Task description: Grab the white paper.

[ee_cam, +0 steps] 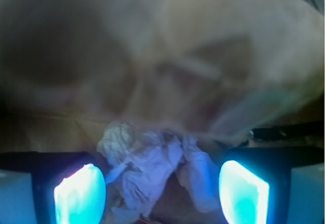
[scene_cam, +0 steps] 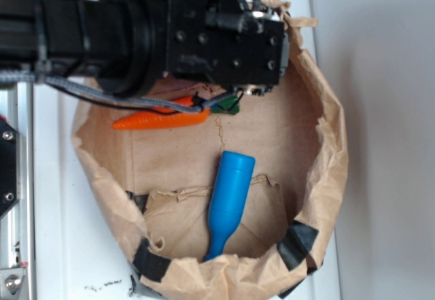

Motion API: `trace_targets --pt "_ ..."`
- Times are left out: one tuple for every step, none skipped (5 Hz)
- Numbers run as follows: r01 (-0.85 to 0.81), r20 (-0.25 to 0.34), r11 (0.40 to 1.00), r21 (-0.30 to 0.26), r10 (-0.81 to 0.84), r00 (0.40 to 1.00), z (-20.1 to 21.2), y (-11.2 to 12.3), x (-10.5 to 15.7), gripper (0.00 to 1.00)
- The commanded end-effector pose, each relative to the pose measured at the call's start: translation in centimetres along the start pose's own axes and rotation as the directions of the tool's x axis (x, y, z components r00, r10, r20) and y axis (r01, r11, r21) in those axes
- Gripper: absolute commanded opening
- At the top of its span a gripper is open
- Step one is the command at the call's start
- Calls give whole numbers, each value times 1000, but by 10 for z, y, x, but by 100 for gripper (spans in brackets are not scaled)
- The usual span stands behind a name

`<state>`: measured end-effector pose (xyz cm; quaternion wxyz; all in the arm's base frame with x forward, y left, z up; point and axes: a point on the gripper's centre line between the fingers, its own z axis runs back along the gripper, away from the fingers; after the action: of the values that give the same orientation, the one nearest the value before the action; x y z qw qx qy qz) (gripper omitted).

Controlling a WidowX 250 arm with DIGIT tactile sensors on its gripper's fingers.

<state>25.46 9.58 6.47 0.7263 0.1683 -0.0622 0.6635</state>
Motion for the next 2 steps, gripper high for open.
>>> trace_targets --pt "-63 63 995 -79 68 996 -7 8 6 100" --pt "-67 96 994 -81 75 993 -18 3 -1 100"
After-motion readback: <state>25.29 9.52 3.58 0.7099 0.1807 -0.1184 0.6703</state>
